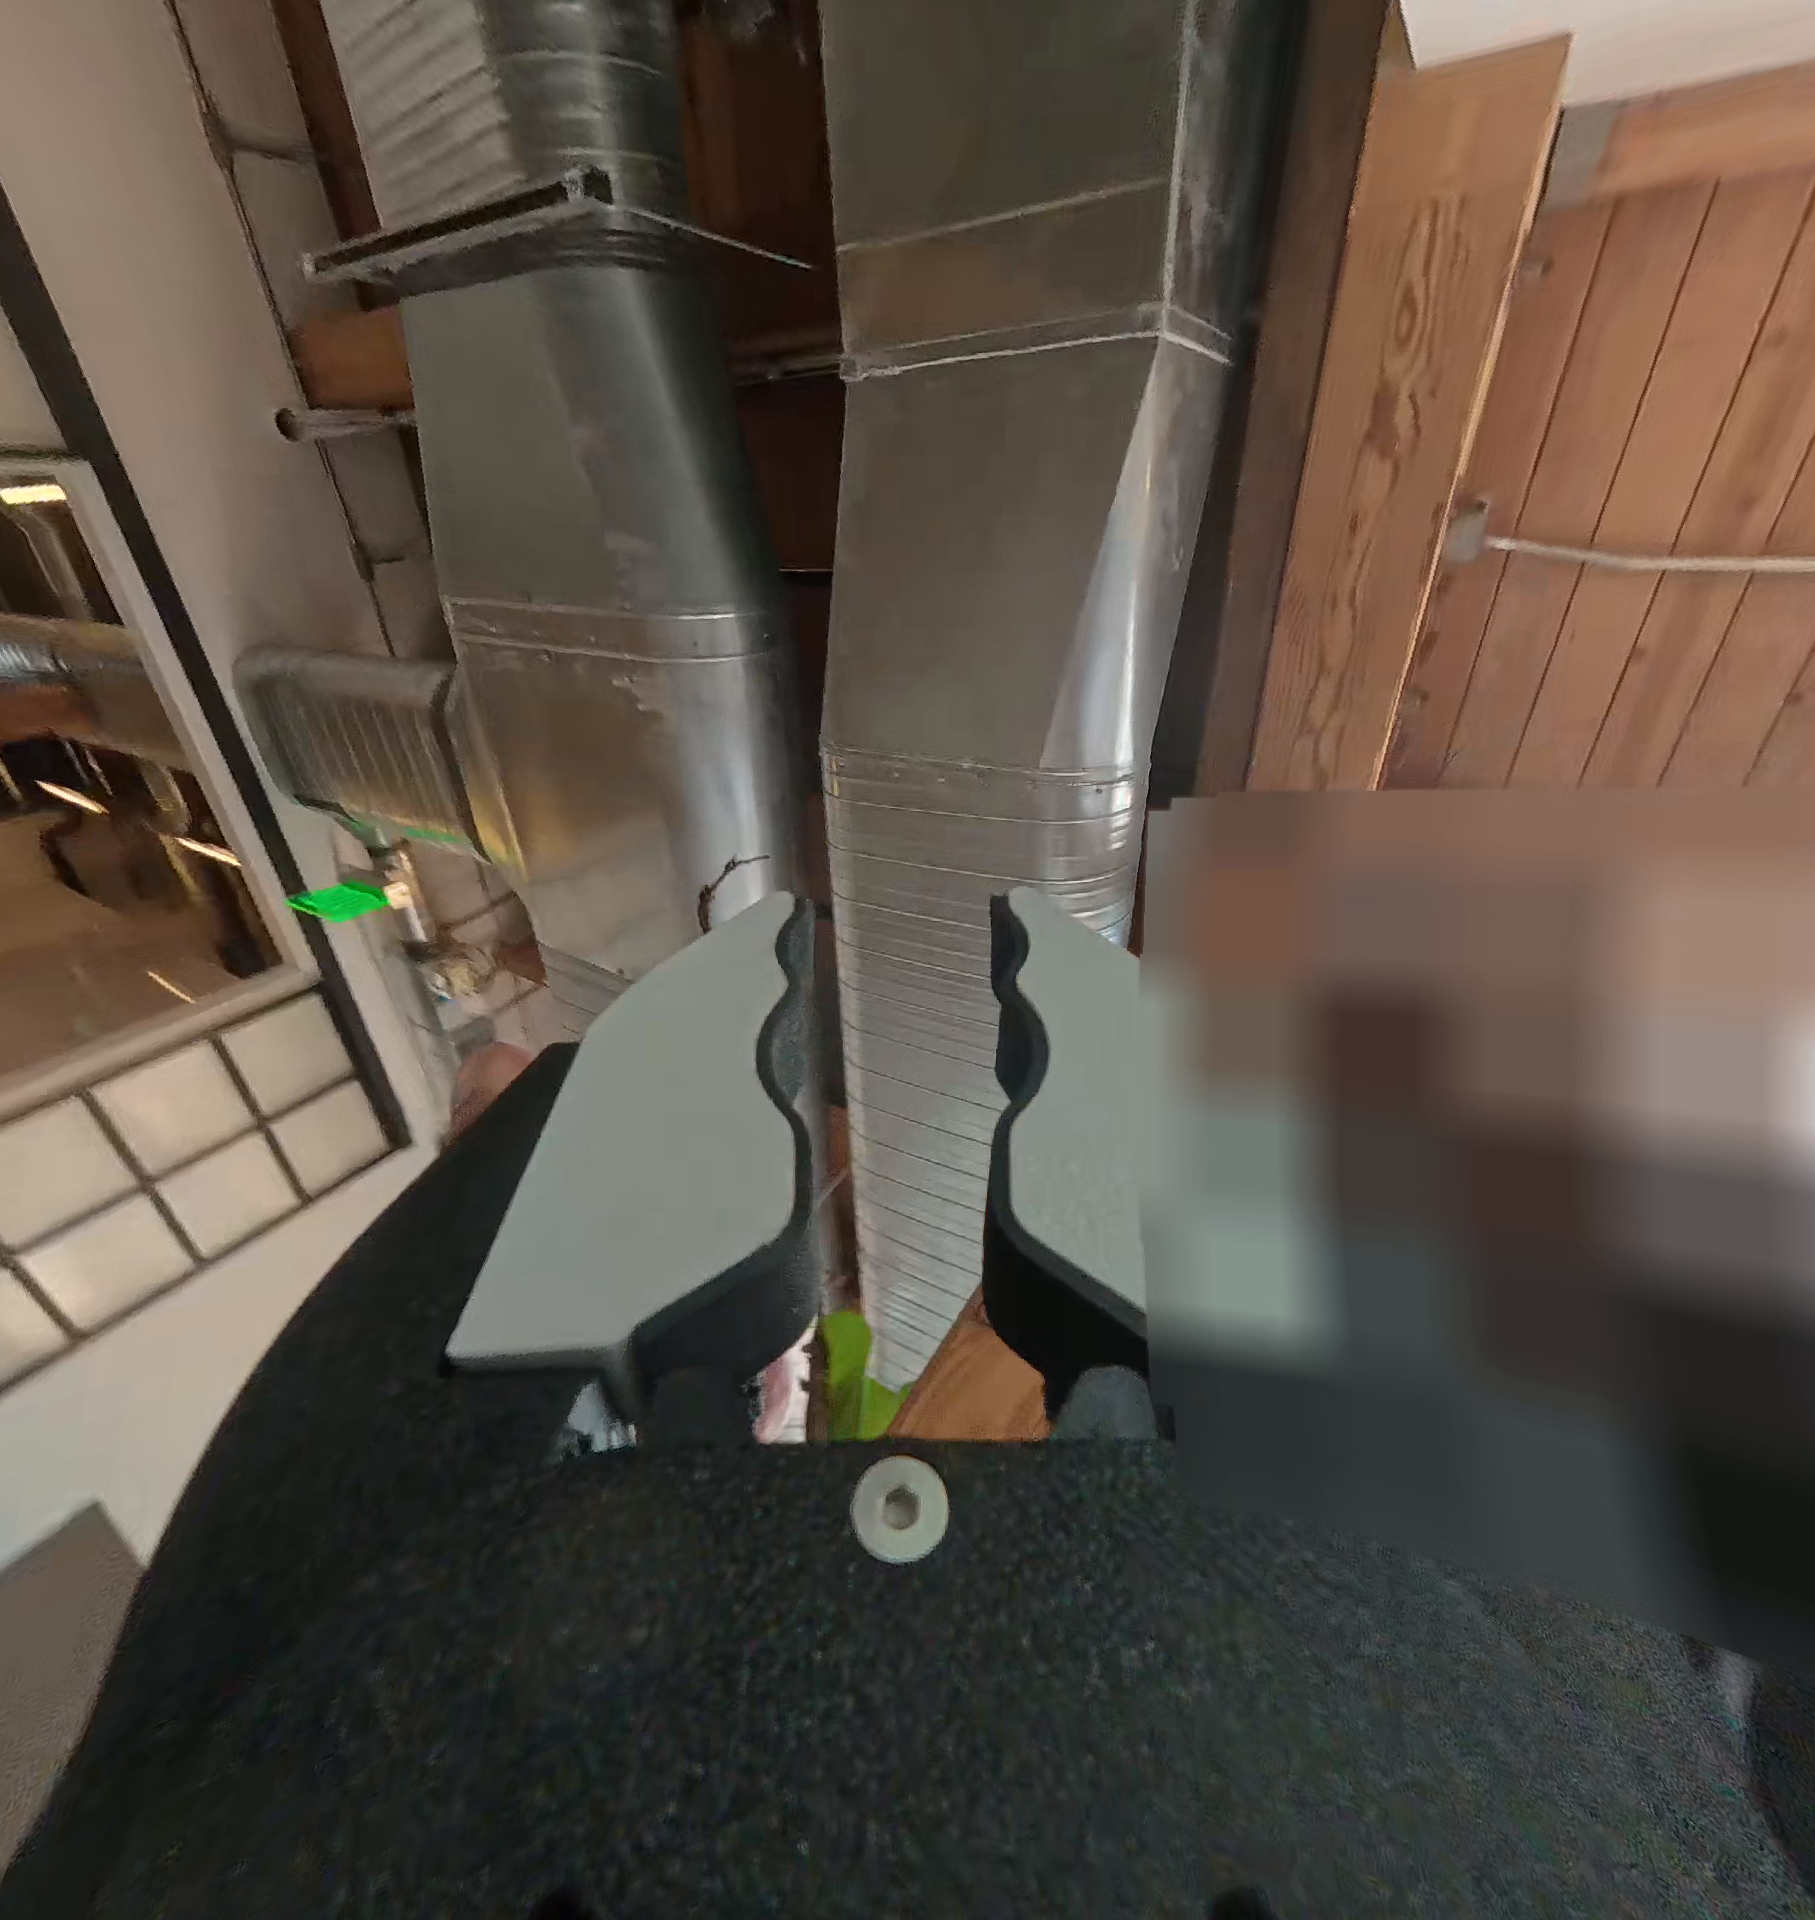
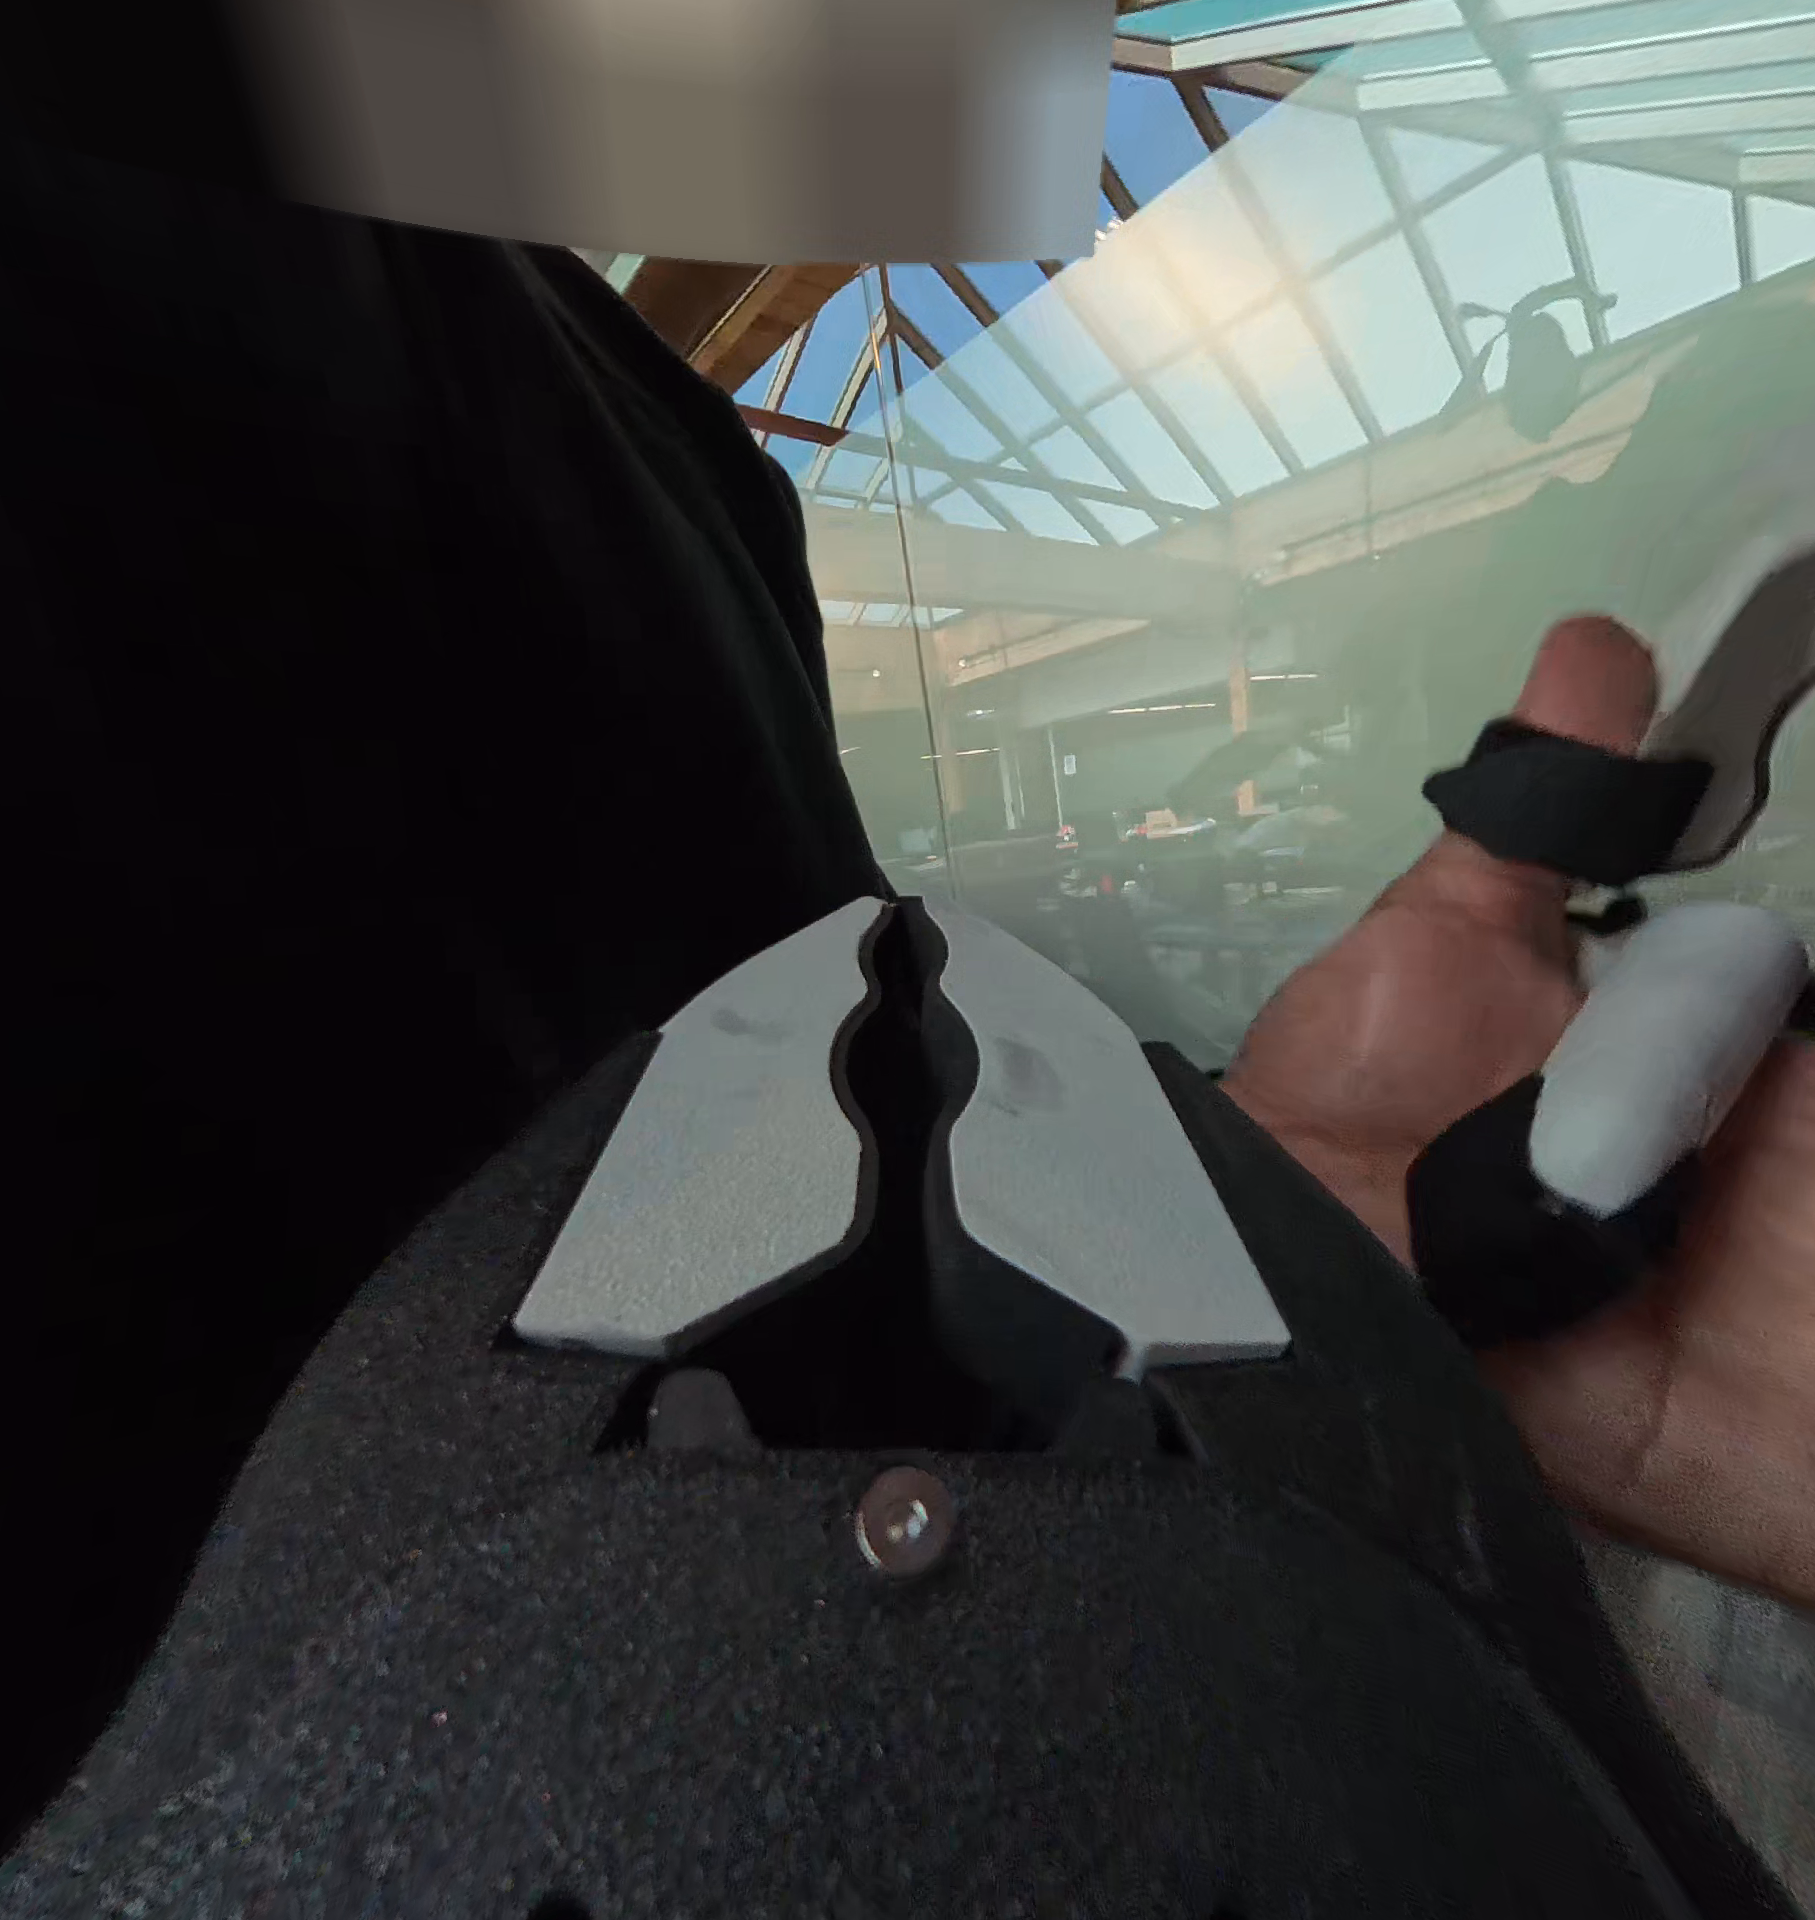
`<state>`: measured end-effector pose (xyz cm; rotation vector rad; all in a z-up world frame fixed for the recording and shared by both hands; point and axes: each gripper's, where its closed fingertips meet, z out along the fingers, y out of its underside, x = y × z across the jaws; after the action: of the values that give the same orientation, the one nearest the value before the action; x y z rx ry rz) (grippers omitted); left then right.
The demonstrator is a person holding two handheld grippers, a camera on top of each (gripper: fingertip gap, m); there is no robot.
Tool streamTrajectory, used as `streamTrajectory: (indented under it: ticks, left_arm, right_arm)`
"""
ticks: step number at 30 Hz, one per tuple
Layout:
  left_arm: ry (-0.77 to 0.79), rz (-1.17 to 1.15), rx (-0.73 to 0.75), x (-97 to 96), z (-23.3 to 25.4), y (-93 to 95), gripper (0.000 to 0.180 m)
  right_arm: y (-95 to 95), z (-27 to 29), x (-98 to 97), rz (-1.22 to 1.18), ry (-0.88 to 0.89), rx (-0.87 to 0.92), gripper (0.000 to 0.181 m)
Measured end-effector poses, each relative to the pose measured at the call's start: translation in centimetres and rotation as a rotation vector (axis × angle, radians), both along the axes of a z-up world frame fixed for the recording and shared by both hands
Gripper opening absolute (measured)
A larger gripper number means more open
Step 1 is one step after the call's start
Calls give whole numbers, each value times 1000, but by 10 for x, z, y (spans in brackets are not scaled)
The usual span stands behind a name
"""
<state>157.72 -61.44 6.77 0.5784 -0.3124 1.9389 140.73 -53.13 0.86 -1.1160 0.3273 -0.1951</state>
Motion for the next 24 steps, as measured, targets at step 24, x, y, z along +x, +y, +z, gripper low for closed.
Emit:
streamTrajectory:
  ticks: [24]
  left_arm:
    - [-482,-890,-743,140,122,-469,29]
  right_arm:
    - [-522,24,271,-477,-164,-398,0]
